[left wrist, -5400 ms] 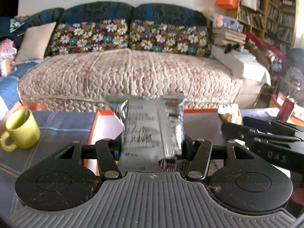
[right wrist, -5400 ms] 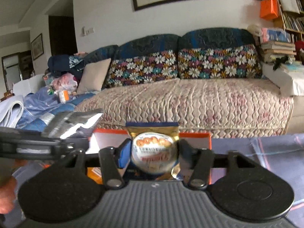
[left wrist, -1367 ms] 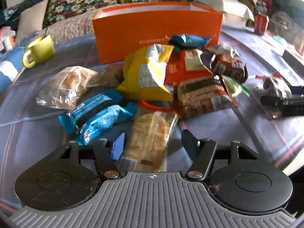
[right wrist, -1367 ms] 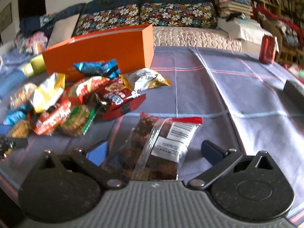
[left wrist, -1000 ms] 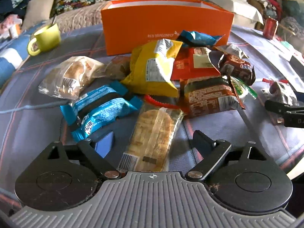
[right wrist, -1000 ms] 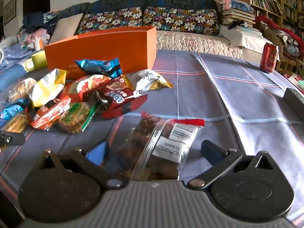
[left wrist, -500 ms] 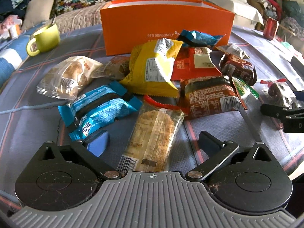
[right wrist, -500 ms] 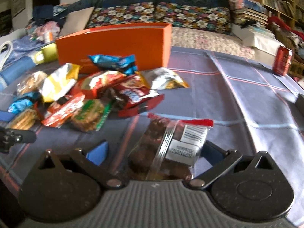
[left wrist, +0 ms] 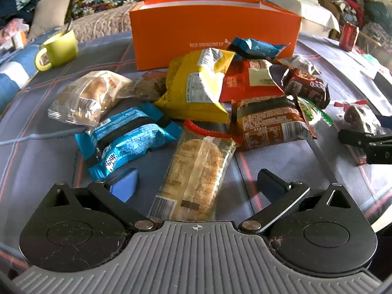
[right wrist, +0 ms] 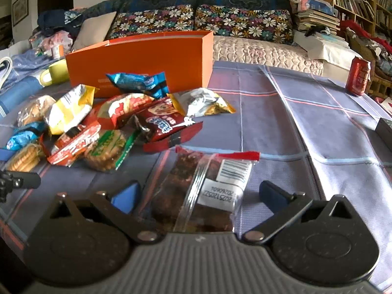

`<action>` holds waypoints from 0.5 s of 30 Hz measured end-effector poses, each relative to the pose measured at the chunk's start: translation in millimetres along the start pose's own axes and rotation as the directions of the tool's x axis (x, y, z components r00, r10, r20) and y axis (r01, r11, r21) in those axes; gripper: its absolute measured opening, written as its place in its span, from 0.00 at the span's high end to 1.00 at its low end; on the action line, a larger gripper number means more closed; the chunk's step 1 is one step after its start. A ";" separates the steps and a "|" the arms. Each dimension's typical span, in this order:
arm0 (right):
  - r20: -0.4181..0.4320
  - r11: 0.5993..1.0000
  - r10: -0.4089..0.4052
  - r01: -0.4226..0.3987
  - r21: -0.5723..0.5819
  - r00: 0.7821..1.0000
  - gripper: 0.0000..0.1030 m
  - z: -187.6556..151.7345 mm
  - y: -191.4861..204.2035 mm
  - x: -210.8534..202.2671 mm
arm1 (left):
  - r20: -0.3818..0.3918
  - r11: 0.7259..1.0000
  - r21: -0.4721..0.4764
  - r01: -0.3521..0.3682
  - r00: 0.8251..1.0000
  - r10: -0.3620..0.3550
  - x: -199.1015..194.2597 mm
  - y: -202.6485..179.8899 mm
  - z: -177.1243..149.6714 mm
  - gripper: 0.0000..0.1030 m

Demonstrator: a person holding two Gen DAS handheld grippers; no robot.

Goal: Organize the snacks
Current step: 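Grasp the clear brown-snack bag with the right tool while the left grasps the wafer bar, then lift both held snacks over the orange box and open both tools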

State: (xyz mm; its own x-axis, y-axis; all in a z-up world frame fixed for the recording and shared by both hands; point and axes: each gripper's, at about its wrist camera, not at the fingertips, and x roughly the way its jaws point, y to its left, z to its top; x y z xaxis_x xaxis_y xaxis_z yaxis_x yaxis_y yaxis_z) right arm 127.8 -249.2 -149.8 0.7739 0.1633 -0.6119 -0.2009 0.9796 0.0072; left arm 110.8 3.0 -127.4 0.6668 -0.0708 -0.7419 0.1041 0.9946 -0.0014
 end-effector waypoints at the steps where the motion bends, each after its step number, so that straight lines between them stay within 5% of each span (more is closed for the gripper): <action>1: 0.002 1.000 0.002 -0.002 0.000 1.000 0.01 -0.2 -0.5 -0.3 | 0.003 1.000 0.003 0.005 1.000 -0.005 -0.7 -0.7 -0.3 0.22; 2: 0.006 1.000 0.000 0.000 -0.001 1.000 0.04 -0.5 -0.8 -1.1 | 0.009 1.000 0.013 0.015 1.000 -0.015 -2.0 -2.0 -0.5 0.27; 3: 0.016 1.000 -0.002 0.002 -0.001 1.000 0.09 -1.1 -2.0 -3.4 | 0.017 0.999 0.031 0.030 0.999 -0.031 -4.0 -3.6 -0.3 0.42; 4: 0.033 1.000 0.004 -0.004 0.005 0.999 0.31 -0.4 -4.6 -7.2 | 0.027 0.997 0.052 0.048 0.998 -0.050 -6.7 -5.4 0.1 0.67; 5: 0.036 1.000 0.000 0.000 0.020 0.999 0.43 0.1 -8.1 -9.3 | 0.030 0.996 0.068 0.063 0.997 -0.065 -8.9 -6.3 1.2 0.83; 6: 0.039 0.999 0.014 -0.016 0.050 0.999 0.43 -0.3 -13.6 -10.7 | 0.023 0.994 0.080 0.080 0.996 -0.082 -10.3 -5.7 3.2 0.96; 10: 0.050 0.988 0.052 -0.058 0.142 0.997 0.43 0.5 -28.2 -18.2 | 0.003 0.994 0.019 0.104 0.995 -0.104 -16.9 11.7 9.8 0.97; 15: 0.147 0.981 0.082 -0.106 0.160 0.986 0.44 24.0 -26.7 -42.1 | 0.096 0.990 -0.033 0.140 0.986 -0.136 -50.1 33.3 33.2 0.97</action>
State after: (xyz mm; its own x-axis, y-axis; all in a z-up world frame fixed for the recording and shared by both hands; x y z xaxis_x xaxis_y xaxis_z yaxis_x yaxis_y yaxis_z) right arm 115.0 -279.4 -105.2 0.8347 0.2587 -0.4861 -0.1829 0.9629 0.1983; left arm 105.3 37.1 -68.0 0.7145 -0.2124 -0.6666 0.1717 0.9769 -0.1272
